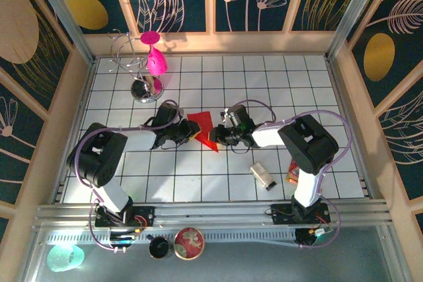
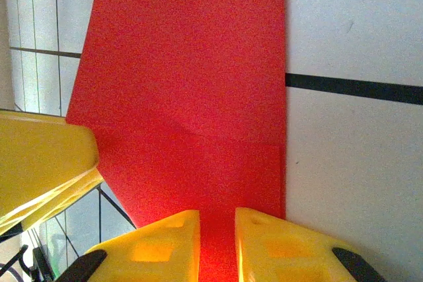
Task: Fold a paper plane with a square sheet of paper (pick it up from the middle)
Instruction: Fourth fold the wing at the center of the table.
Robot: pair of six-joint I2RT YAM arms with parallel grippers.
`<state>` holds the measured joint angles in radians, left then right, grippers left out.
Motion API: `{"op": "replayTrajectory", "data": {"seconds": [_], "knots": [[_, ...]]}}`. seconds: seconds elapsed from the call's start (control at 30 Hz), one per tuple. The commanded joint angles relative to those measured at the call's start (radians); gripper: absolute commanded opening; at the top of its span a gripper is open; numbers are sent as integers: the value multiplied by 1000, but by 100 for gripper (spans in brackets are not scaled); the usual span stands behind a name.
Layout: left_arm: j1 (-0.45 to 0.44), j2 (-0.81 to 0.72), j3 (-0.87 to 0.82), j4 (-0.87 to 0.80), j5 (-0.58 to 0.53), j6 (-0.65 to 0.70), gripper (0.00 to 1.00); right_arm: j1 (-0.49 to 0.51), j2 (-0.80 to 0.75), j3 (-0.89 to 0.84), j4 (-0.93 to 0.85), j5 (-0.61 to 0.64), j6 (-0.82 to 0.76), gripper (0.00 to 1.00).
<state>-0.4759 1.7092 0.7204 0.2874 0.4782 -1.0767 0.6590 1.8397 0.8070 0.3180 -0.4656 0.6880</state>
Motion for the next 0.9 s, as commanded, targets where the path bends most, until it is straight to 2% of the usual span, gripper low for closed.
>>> {"op": "replayTrajectory", "data": {"seconds": [0.0,0.47,0.6,0.7,0.87], "knots": [[17,39,37,-14,47,61,27,-12,36,-26,-12,36,3,22],[67,85,86,-87,115,166,24,-15,29,-28,-13,42,-6,22],[75,92,86,-88,129,174,16,-16,15,-25,-3,35,-23,22],[76,88,86,-81,141,169,2,-16,-22,-17,1,48,-59,23],[75,65,80,-69,133,129,1,-9,-131,14,-63,188,-193,31]]}}
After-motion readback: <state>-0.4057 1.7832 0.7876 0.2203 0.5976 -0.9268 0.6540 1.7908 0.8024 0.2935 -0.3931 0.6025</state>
